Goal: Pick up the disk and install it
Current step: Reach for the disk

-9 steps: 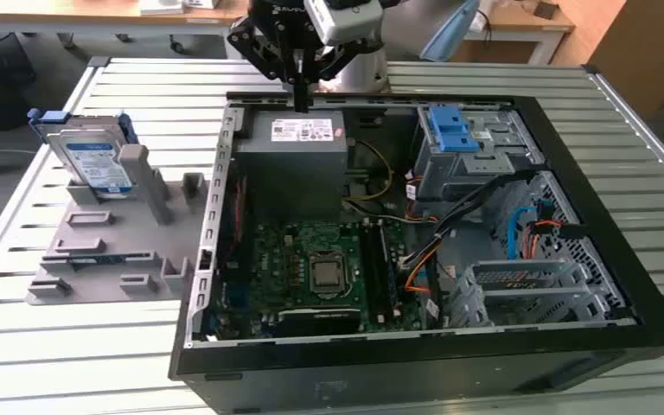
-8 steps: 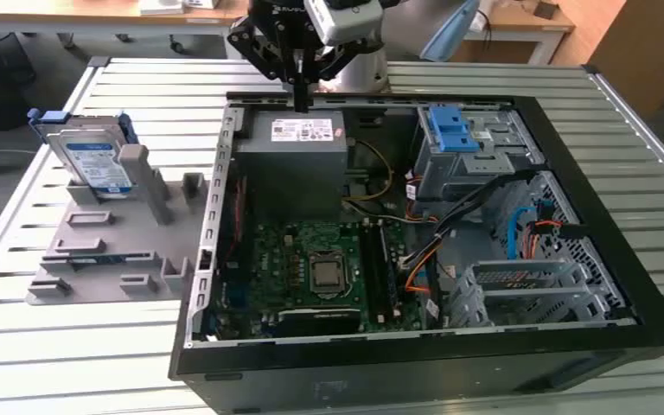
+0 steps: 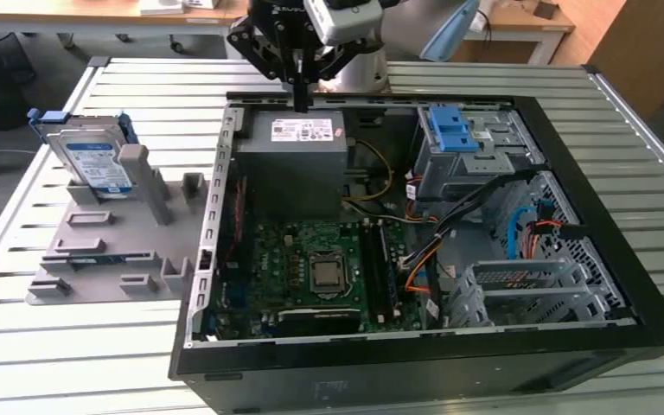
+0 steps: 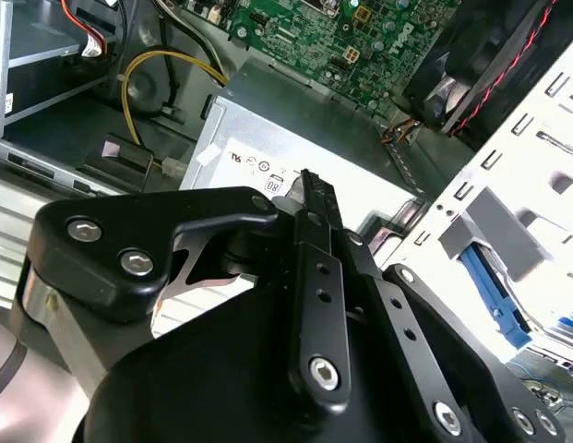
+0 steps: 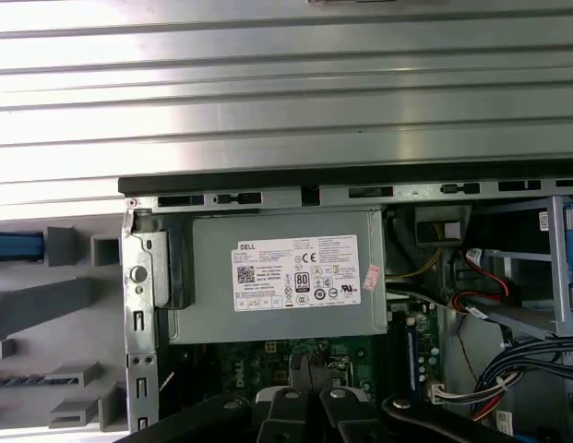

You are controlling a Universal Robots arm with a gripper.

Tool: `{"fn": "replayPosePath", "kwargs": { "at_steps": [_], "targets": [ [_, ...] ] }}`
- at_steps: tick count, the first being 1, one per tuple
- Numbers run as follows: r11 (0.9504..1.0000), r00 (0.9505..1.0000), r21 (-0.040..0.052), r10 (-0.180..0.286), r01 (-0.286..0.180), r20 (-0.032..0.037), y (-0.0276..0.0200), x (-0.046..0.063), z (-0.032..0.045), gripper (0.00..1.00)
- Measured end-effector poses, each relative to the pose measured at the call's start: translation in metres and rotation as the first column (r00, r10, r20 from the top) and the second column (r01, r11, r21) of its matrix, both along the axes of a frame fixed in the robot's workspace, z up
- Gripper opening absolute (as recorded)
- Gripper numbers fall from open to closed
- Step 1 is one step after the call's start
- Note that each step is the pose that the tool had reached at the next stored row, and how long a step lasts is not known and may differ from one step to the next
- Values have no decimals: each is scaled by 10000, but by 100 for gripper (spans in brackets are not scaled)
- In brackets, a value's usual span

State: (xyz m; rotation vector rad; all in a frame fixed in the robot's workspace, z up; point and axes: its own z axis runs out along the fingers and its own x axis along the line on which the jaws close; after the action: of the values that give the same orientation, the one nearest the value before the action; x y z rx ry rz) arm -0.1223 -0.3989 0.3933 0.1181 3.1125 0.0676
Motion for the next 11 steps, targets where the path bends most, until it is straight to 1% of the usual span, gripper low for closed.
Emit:
{"fn": "replayPosePath", "kwargs": {
  "at_steps": [11],
  "targets": [
    [10000,10000,0,1,-1,1,0,-120,0,11]
  ]
}}
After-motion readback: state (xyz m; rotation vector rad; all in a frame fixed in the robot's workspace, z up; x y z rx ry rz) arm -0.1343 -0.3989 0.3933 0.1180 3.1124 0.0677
